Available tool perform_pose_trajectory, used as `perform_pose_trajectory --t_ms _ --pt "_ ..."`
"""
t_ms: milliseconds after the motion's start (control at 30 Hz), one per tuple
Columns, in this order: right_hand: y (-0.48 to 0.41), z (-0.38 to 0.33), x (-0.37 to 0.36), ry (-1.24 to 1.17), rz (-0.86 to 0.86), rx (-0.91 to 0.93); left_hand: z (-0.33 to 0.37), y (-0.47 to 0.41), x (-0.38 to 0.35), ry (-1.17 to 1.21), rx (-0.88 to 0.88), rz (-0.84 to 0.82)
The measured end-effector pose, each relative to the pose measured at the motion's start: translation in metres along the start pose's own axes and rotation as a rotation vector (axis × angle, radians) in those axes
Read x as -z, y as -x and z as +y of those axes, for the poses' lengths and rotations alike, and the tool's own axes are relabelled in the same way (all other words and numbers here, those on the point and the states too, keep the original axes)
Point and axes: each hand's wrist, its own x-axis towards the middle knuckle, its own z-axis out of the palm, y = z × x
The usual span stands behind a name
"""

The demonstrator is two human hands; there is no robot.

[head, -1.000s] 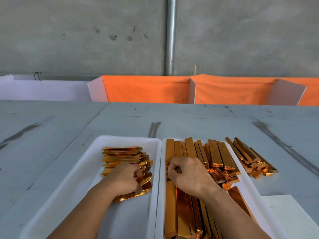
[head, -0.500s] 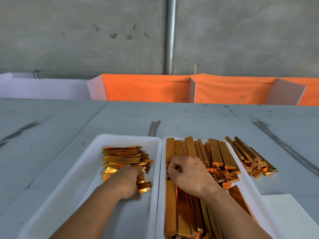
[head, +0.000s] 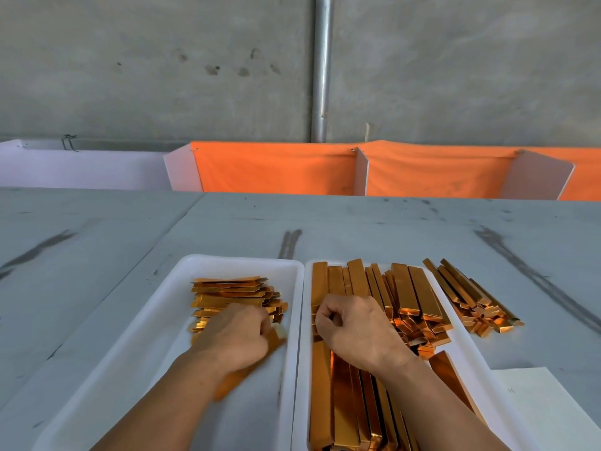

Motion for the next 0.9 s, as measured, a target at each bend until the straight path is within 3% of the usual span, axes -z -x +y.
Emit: perform_pose_trajectory --t_ms 133,233,367,500,633,900 --pt "-0.001 0.001 0.001 -0.025 0.048 0.012 0.000 -0.003 0.009 0.521 0.050 0.190" --pt "-0.001 -0.001 0.002 -0.143 0.105 0.025 0.005 0.001 0.015 0.901 -0.004 0.137" --pt "0.002 -0.006 0.005 -0.361 0.156 0.018 0.015 0.007 0.015 1.015 -0.126 0.023" --pt "0.002 -0.009 0.007 -0.500 0.088 -0.047 0.019 0.009 0.012 1.010 -0.158 0.005" --pt "0.000 -0.009 0.008 -0.649 0.104 -0.107 0.023 0.011 0.011 0.917 -0.170 0.101" --pt "-0.002 -0.006 0.010 -0.693 0.188 -0.127 0.035 0.012 0.017 0.211 -0.289 0.303"
